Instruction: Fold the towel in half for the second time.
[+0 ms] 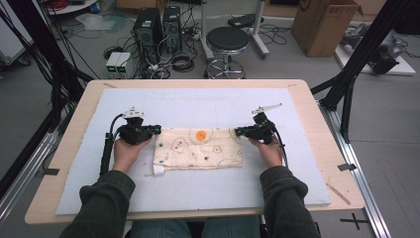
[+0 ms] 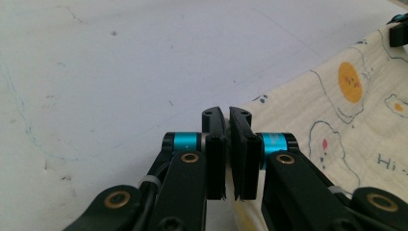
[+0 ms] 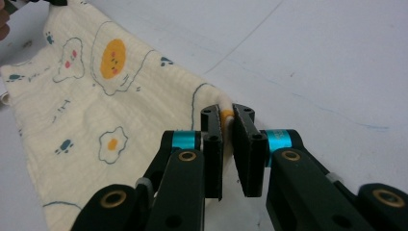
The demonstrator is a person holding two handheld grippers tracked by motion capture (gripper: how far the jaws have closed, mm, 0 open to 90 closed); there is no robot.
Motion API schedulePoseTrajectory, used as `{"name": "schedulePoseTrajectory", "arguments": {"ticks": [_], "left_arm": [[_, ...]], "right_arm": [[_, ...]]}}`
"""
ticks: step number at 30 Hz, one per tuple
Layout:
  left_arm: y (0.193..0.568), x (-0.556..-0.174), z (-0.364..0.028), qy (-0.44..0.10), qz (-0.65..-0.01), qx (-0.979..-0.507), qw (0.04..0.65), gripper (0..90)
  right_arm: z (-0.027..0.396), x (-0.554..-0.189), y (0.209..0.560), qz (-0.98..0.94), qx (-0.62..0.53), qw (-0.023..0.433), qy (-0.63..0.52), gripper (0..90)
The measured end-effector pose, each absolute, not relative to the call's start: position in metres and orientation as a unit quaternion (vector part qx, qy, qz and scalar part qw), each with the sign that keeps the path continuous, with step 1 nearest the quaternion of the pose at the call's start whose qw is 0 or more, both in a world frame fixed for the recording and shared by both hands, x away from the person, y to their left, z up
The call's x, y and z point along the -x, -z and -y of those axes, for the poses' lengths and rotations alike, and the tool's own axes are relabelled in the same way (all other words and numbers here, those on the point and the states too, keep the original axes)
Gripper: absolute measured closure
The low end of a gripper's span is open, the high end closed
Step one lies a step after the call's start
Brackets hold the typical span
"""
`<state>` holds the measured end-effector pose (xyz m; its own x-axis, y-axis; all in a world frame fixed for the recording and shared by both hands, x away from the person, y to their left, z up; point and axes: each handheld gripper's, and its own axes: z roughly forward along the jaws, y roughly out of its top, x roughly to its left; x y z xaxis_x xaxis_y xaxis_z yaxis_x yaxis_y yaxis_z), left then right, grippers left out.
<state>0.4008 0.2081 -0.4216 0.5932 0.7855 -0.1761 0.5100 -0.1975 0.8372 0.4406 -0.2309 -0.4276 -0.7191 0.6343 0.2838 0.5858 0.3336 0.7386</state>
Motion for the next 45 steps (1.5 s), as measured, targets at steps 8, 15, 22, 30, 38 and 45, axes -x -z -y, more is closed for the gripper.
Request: {"name": "schedulePoseTrajectory", "arguments": {"ticks": [8, 15, 22, 30, 38, 45], "left_arm": [[0.420, -0.393, -0.210, -0.149, -0.412, -0.761, 0.479, 84.8], [0.419, -0.386, -0.211, -0.149, -0.403, -0.762, 0.484, 84.7], [0.411, -0.376, -0.209, -0.152, -0.379, -0.772, 0.487, 84.6], [0.409, -0.365, -0.208, -0.156, -0.364, -0.779, 0.486, 84.5], [0.416, -0.356, -0.211, -0.149, -0.357, -0.784, 0.486, 83.9], [0.417, -0.348, -0.212, -0.147, -0.347, -0.786, 0.489, 83.3]], "right_arm": [[0.233, -0.432, 0.426, -0.816, -0.358, 0.034, -0.453, 82.9], [0.232, -0.426, 0.420, -0.819, -0.345, 0.034, -0.457, 82.8], [0.231, -0.419, 0.415, -0.823, -0.329, 0.031, -0.462, 82.8], [0.236, -0.409, 0.419, -0.824, -0.315, 0.028, -0.469, 82.6], [0.237, -0.400, 0.419, -0.823, -0.300, 0.020, -0.482, 82.6], [0.238, -0.391, 0.422, -0.825, -0.291, 0.016, -0.485, 82.4]]}}
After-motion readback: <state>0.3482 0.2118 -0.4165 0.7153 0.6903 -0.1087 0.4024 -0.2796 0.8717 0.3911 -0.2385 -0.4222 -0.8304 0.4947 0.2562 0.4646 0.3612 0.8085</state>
